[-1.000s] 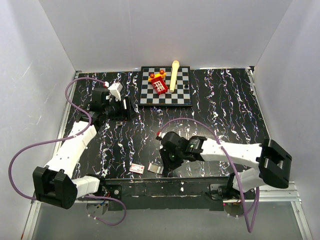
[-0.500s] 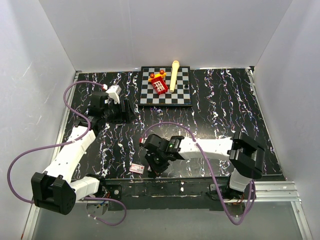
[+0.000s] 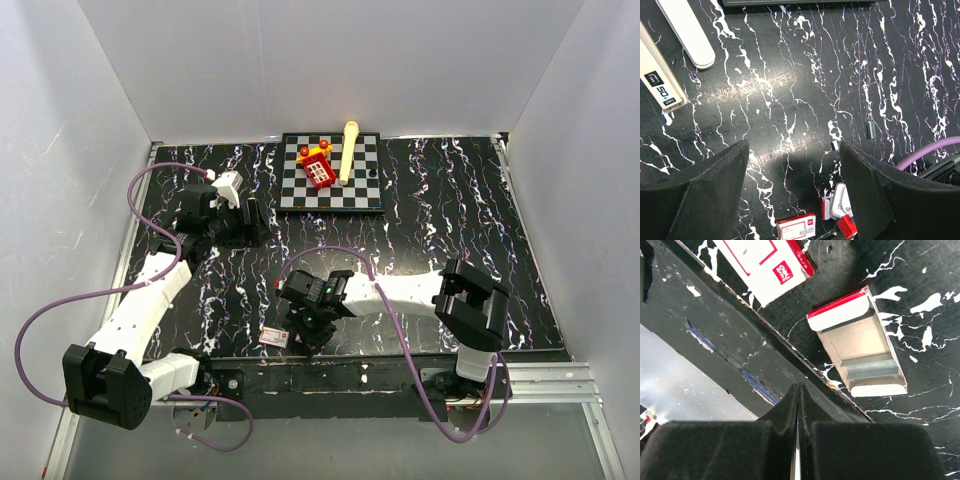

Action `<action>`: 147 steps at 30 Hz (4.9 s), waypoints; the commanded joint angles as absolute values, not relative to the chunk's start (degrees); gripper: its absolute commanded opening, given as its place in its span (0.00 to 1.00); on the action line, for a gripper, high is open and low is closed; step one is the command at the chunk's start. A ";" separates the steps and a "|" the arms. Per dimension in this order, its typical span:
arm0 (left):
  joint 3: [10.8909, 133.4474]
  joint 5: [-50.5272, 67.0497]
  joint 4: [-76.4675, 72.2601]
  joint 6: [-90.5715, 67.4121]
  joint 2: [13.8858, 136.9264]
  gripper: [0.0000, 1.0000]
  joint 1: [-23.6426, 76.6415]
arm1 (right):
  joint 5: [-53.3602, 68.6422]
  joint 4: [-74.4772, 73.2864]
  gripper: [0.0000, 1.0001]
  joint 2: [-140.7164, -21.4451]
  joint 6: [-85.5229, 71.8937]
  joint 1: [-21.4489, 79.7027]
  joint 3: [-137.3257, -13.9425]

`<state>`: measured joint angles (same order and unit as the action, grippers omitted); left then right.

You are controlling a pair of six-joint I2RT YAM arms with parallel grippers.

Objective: Unload the staples from the stapler

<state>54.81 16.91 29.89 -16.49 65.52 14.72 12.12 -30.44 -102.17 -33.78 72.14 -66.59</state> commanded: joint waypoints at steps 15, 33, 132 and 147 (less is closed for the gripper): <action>54.75 16.44 28.74 -16.08 63.90 0.72 14.68 | 8.35 -35.42 0.01 -106.43 -33.75 72.33 -71.01; 54.76 16.61 28.74 -16.08 64.07 0.72 14.68 | 5.19 -35.25 0.01 -107.67 -35.24 67.68 -70.75; 53.35 14.50 28.21 -18.10 59.77 0.98 14.59 | -11.43 -36.74 0.41 -99.76 -48.34 48.25 -62.67; 53.26 14.68 28.21 -18.11 59.15 0.98 14.59 | -11.60 -37.27 0.33 -99.40 -49.13 49.22 -61.96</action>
